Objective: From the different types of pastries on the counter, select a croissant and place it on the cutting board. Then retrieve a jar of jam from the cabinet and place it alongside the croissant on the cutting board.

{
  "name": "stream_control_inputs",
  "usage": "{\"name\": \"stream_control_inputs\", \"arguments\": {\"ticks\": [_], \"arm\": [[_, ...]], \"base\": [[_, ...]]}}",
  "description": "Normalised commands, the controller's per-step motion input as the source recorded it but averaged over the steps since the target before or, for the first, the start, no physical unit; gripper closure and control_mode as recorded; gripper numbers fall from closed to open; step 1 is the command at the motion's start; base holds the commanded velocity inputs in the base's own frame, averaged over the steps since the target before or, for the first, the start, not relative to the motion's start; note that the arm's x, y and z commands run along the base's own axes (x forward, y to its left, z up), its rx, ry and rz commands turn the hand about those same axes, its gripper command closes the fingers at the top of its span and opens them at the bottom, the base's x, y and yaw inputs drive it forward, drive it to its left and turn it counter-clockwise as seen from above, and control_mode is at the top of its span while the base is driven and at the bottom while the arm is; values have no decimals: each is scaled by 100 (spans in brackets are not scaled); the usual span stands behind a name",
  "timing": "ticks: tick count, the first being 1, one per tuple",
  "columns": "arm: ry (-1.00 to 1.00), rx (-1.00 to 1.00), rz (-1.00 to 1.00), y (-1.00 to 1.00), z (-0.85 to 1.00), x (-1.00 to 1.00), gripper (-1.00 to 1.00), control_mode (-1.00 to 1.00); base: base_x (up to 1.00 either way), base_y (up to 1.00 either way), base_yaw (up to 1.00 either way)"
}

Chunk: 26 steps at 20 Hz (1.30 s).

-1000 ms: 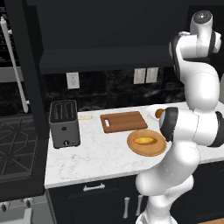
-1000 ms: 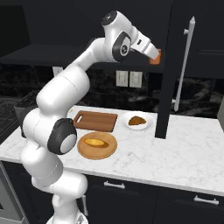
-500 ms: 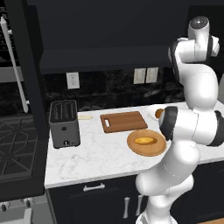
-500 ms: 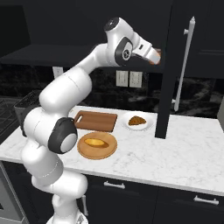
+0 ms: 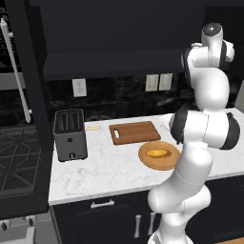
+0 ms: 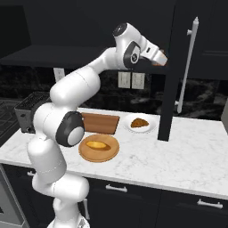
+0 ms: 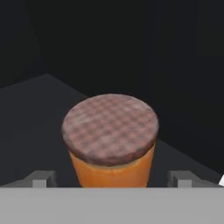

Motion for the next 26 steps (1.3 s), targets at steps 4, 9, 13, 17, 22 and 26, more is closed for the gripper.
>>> {"name": "stream_control_inputs", "arguments": {"ticks": [4, 9, 13, 17, 22, 26], "arm": [[5, 0, 0, -29, 0, 24, -100, -100], [2, 0, 0, -12, 0, 18, 100, -100], [1, 0, 0, -22, 0, 0, 100, -100], [7, 0, 0, -8, 0, 0, 100, -100], [0, 6, 2, 70, 0, -35, 100, -100], [0, 2, 3, 93, 0, -51, 100, -100]], "base": [[0, 0, 0], [0, 0, 0], [0, 0, 0], [0, 0, 0], [0, 0, 0], [0, 0, 0]]}}
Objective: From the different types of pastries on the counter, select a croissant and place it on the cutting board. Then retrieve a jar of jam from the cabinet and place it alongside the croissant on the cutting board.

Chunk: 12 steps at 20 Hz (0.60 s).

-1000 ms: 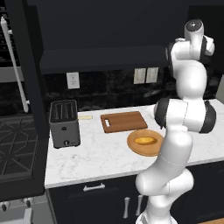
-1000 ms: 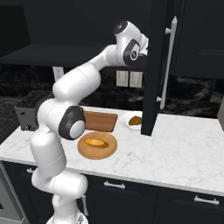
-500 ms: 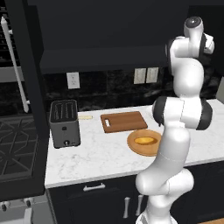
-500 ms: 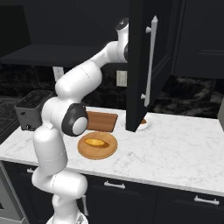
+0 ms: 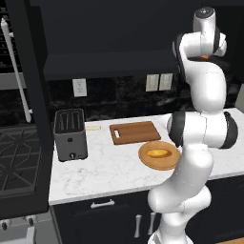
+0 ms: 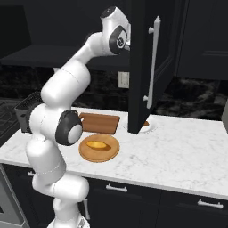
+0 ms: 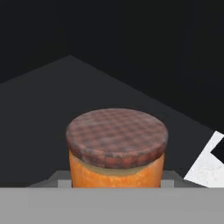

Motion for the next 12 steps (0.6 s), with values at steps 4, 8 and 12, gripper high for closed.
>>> {"name": "stream_control_inputs", "arguments": {"ticks": [4, 8, 12], "arm": [[-7, 0, 0, 58, 0, -83, 100, -100], [-12, 0, 1, 53, 2, -90, 100, -100], [-15, 0, 2, 45, 3, -100, 100, -100]], "base": [[0, 0, 0], [0, 0, 0], [0, 0, 0]]}}
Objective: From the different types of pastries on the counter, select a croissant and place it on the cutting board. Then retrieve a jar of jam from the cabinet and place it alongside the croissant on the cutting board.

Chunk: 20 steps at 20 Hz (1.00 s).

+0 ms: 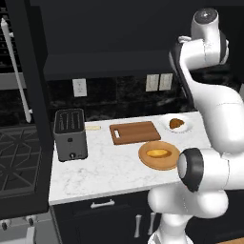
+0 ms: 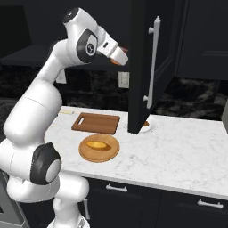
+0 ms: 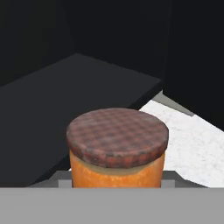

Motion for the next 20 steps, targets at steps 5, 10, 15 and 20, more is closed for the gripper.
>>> {"name": "stream_control_inputs", "arguments": {"ticks": [5, 10, 15, 20], "arm": [[-9, 4, 5, 36, 16, -100, 100, -100], [-1, 7, 11, 34, 19, -100, 100, -100], [7, 2, 18, 47, 3, -100, 100, -100], [10, 0, 16, 39, -12, -99, 100, -100]], "base": [[0, 0, 0], [0, 0, 0], [0, 0, 0], [0, 0, 0]]}}
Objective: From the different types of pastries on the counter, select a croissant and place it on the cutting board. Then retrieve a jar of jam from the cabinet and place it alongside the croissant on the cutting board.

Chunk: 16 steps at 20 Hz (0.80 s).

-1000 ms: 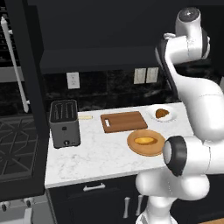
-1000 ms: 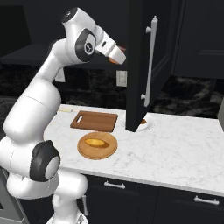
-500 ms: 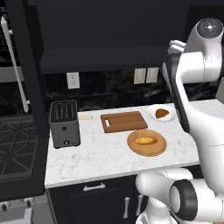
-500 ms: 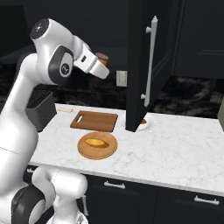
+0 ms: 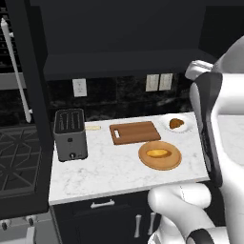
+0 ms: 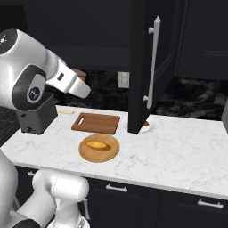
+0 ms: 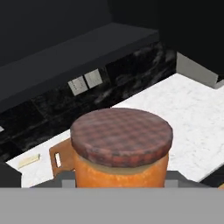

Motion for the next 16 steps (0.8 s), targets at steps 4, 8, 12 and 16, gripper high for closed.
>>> {"name": "stream_control_inputs", "arguments": {"ticks": [4, 8, 12, 16], "arm": [[15, 0, 16, 19, -28, -80, 100, -100], [19, 0, 20, 48, -47, -23, 100, -100], [16, 0, 16, 73, -30, -34, 100, -100], [5, 0, 28, 22, -61, -13, 100, -100]], "base": [[0, 0, 0], [0, 0, 0], [0, 0, 0], [0, 0, 0]]}}
